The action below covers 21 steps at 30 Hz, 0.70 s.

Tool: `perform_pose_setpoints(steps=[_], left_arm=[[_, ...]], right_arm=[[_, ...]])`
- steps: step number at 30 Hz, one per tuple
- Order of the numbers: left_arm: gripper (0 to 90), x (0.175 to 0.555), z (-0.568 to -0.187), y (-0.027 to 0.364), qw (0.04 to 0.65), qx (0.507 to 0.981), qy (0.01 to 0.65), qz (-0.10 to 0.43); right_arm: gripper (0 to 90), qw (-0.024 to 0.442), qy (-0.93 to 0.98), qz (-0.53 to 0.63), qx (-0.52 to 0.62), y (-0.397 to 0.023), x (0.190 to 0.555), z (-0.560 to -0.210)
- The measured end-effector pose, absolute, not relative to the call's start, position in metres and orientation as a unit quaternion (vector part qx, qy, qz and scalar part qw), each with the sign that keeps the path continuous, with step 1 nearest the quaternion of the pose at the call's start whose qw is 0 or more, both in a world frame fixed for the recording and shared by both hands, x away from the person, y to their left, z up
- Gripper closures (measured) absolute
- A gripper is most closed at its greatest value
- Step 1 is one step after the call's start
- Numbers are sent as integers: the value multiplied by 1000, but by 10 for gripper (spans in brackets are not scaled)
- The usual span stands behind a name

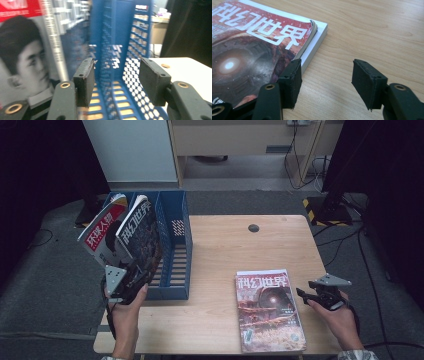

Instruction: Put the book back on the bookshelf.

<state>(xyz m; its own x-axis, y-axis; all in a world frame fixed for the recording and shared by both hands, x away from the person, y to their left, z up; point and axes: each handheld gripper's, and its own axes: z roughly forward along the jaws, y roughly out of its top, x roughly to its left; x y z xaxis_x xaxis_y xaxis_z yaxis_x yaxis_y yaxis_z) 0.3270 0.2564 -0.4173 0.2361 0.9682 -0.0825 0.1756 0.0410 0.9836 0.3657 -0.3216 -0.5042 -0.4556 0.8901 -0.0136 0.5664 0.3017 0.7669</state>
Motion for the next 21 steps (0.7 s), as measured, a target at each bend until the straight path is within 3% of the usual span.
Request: perform_pose_setpoints(steps=[11, 21], left_arm=[[354, 330, -421, 206, 530, 635, 450, 338], [295, 343, -422, 170, 531, 662, 432, 305]], right_arm=[[563, 232, 772, 389, 447, -318, 363, -499], [529, 226, 778, 385, 442, -312, 363, -500]])
